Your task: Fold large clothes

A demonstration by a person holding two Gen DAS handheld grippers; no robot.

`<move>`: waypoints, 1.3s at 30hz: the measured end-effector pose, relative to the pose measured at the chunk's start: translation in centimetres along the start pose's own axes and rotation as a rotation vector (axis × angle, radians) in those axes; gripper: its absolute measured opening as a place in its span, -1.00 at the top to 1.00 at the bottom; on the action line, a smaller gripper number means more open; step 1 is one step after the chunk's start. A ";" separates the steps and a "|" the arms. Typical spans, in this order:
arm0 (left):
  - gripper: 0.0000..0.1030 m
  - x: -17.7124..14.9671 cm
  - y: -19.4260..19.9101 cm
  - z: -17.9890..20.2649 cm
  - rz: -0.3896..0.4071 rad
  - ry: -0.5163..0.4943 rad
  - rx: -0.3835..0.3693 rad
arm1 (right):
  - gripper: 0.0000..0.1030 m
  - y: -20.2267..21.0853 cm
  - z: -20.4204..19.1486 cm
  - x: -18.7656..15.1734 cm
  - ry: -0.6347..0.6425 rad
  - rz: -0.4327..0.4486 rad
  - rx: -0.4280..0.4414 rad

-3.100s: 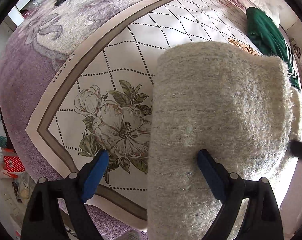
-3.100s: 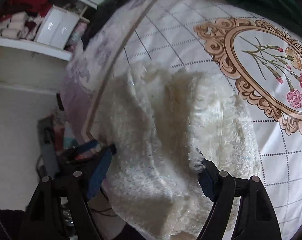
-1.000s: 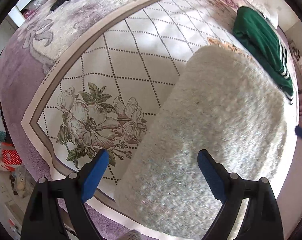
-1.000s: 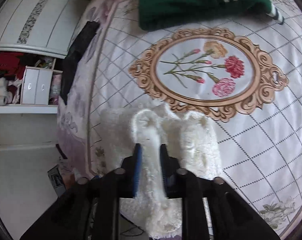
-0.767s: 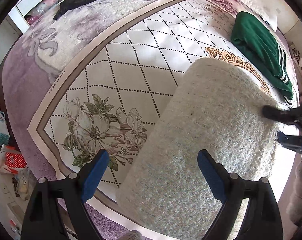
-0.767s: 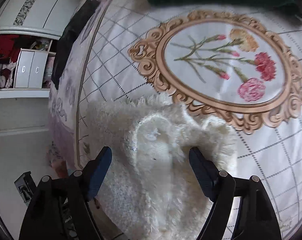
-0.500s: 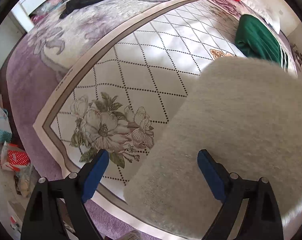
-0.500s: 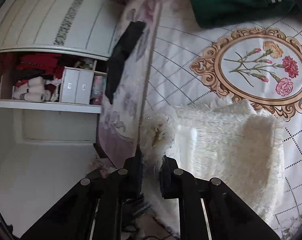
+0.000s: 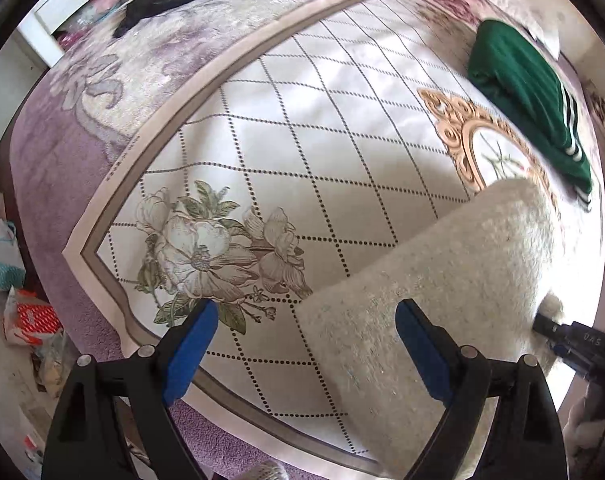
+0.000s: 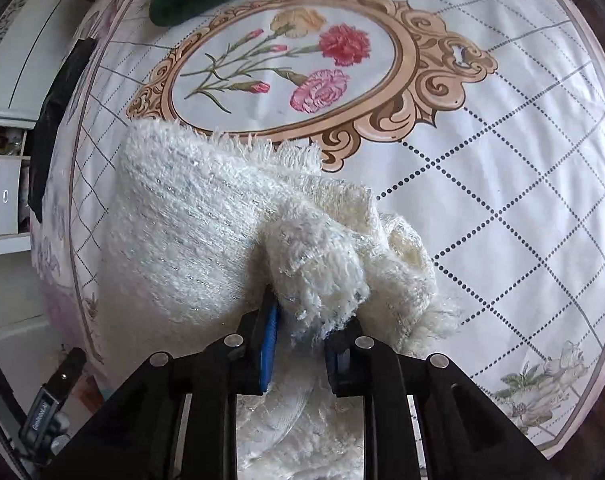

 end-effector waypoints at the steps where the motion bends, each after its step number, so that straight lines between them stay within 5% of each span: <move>1: -0.78 -0.2 -0.2 0.3 -0.008 -0.014 0.001 | 0.53 0.4 -0.2 -0.1 -0.015 -0.010 0.041; 4: -0.78 -0.4 0.0 0.8 -0.009 -0.031 -0.013 | 0.21 3.1 -0.5 -1.1 -0.050 -0.025 0.110; 6: -0.78 -0.4 0.3 1.1 -0.004 -0.033 -0.022 | -0.59 5.2 -0.4 -2.2 -0.054 0.023 0.137; 8: -0.78 -0.2 0.7 1.4 0.003 -0.035 -0.030 | -1.00 5.8 0.1 -3.7 -0.090 0.042 0.136; 12: -0.78 0.5 1.3 2.5 0.024 -0.057 -0.026 | -1.00 2.4 1.0 -5.2 -0.231 0.018 0.223; 16: -0.78 1.1 1.1 3.5 0.034 -0.107 -0.007 | -1.00 -1.5 2.0 -4.1 -0.146 0.050 0.107; 28: -0.78 3.2 0.2 6.2 0.007 -0.271 -0.049 | -1.00 -3.7 2.8 -4.2 -0.207 -0.062 0.364; 31: -0.78 3.7 -0.8 6.3 -0.004 -0.291 -0.034 | -1.00 -4.5 0.0 -2.3 -0.113 -0.140 0.459; 34: -0.78 3.9 -1.4 6.1 -0.012 -0.295 -0.031 | -1.00 -4.6 -2.6 -0.2 0.026 -0.215 0.462; 39: -0.78 3.6 -2.1 6.2 -0.066 -0.263 -0.095 | -1.00 -0.2 -1.0 -0.6 0.040 -0.135 0.407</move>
Point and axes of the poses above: each gripper's, at about its wrist camera, not at the fingertips, and y roughly against the way its jaws point, z to its right, x to its top, the point moved 9 cm from there along -y, roughly the way its jaws point, and after that the axes turned 12 degrees about x, right-handed, at the moved point
